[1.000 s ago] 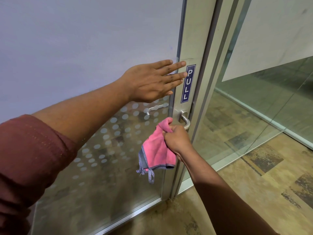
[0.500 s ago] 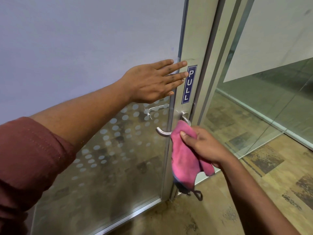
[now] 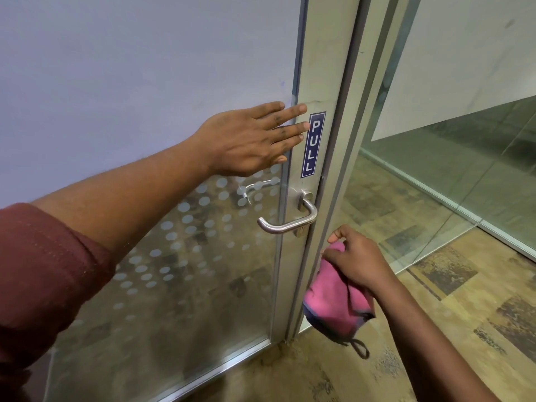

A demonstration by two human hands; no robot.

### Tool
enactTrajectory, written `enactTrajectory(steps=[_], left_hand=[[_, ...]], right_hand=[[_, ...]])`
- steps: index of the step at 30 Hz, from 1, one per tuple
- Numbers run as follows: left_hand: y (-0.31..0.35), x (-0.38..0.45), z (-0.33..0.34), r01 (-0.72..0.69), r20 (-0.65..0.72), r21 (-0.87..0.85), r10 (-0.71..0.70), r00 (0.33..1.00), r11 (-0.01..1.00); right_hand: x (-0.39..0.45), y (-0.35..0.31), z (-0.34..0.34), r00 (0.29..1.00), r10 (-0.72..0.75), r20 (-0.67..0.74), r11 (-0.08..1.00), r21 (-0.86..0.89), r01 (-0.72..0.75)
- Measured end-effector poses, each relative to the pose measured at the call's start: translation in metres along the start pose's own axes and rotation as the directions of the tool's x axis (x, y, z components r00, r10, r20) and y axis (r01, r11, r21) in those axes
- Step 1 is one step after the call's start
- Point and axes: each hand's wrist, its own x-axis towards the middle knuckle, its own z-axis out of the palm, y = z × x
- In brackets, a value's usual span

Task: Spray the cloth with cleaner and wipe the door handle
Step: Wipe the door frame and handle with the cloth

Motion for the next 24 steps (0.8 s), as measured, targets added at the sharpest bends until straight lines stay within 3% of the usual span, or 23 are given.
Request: enactTrajectory(steps=[3,7,12,16,19,24], left_hand=[[0.001,-0.001,-0.001,0.003,-0.003,0.003,-0.002,1.000,1.000],[0.001,0.000,-0.003,0.001,0.005,0.002,-0.001,1.000,1.000],[0.001,-0.001,-0.003,0.001,-0.001,0.018,-0.001,1.000,1.000],[0.001,-0.001,-0.003,0.003,-0.002,0.009,-0.003,1.000,1.000],[0.001,0.000,-0.003,0.010,-0.018,0.005,-0.010,1.000,1.000],[0.001,-0.001,-0.001,0.018,-0.029,-0.011,-0.018,0.999,1.000]], right_hand=[[0.012,0.008,0.002,0.998,0.050,-0.038,0.994,0.100,-0.046],[0.036,0.010,-0.004,0.984,0.132,0.116,0.938,0.305,-0.162],[0.058,-0.001,-0.008,0.976,0.211,-0.053,0.839,0.523,-0.153],[0.068,-0.016,-0.003,0.978,0.195,0.081,0.624,0.759,-0.187],[0.071,-0.016,-0.002,0.969,0.151,0.197,0.507,0.826,-0.247],[0.071,-0.011,0.017,0.992,0.087,0.095,0.657,0.743,-0.129]])
